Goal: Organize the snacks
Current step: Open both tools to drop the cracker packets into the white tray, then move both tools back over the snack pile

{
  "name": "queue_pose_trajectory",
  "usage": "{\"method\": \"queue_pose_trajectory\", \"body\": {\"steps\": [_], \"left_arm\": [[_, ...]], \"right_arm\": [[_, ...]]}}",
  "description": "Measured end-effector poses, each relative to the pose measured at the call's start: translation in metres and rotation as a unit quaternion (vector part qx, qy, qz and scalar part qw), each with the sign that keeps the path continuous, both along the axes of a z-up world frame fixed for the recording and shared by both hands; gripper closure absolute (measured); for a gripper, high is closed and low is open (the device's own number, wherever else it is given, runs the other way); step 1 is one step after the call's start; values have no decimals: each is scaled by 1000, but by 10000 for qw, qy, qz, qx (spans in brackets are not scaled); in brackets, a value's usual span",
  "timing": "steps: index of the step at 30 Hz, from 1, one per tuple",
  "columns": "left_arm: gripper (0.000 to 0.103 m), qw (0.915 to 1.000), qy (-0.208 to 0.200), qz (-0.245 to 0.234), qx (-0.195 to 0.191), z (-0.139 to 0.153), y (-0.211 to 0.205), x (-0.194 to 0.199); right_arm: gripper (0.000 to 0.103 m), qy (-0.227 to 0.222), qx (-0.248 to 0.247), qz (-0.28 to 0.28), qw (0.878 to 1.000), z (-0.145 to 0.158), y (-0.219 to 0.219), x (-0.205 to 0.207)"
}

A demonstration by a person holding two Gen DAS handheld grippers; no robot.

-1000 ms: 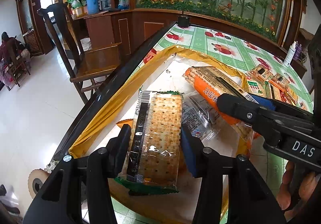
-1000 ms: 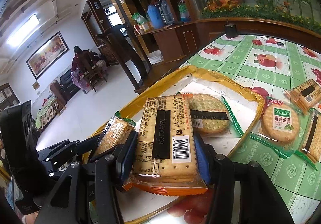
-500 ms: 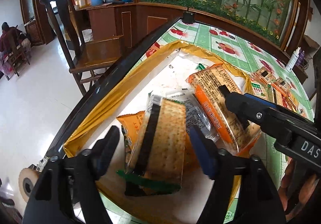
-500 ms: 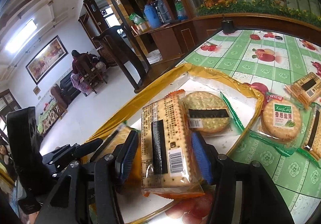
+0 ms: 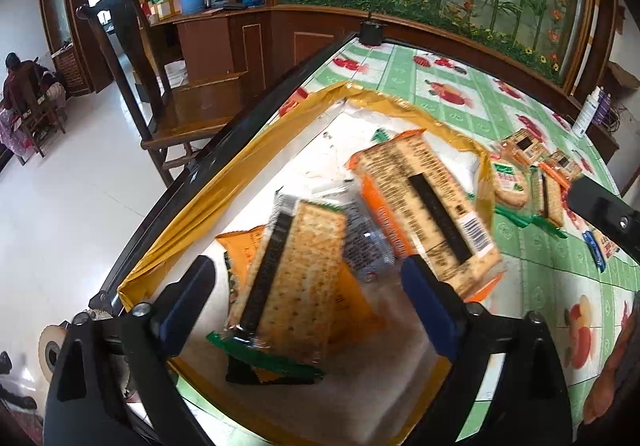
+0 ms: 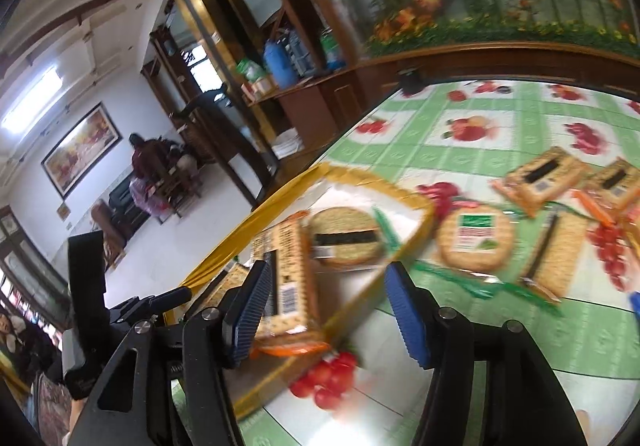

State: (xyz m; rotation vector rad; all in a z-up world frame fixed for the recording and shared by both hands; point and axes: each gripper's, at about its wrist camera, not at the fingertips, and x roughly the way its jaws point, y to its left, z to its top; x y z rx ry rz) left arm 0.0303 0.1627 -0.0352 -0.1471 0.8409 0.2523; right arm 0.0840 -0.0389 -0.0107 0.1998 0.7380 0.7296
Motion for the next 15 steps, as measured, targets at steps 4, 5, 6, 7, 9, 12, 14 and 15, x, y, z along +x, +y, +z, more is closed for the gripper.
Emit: {"method": "queue_pose_trajectory", "body": {"steps": [4, 5, 6, 7, 9, 12, 14, 15], "left_arm": [[0, 9998, -179, -33, -42, 12, -8, -1], [0, 9998, -193, -46, -30, 13, -10, -1], [0, 9998, -207, -67, -4, 16, -12, -1], [0, 9997, -238, -96, -3, 18, -15, -2], [0, 9994, -307, -142, -19, 23, -21, -3], [0, 9988, -390, -288, -34, 29, -33, -1], [0, 9981, -426, -436, -34, 33, -45, 1], [0, 9975, -447, -540, -38, 34, -54, 3]], "right_arm": [[35, -62, 37, -362, 9993, 5, -38, -3], [35, -74, 47, -426, 9991, 6, -47, -4], [35, -91, 27, -514, 9986, 5, -57, -5], [35, -87, -20, -643, 9979, 4, -69, -5], [35, -37, -28, -810, 9967, 0, -90, -6], [35, 89, -23, -1149, 9933, -7, -124, -6], [35, 176, -26, -1326, 9910, -12, -143, -7], [35, 207, -33, -1388, 9901, -14, -150, -7]]}}
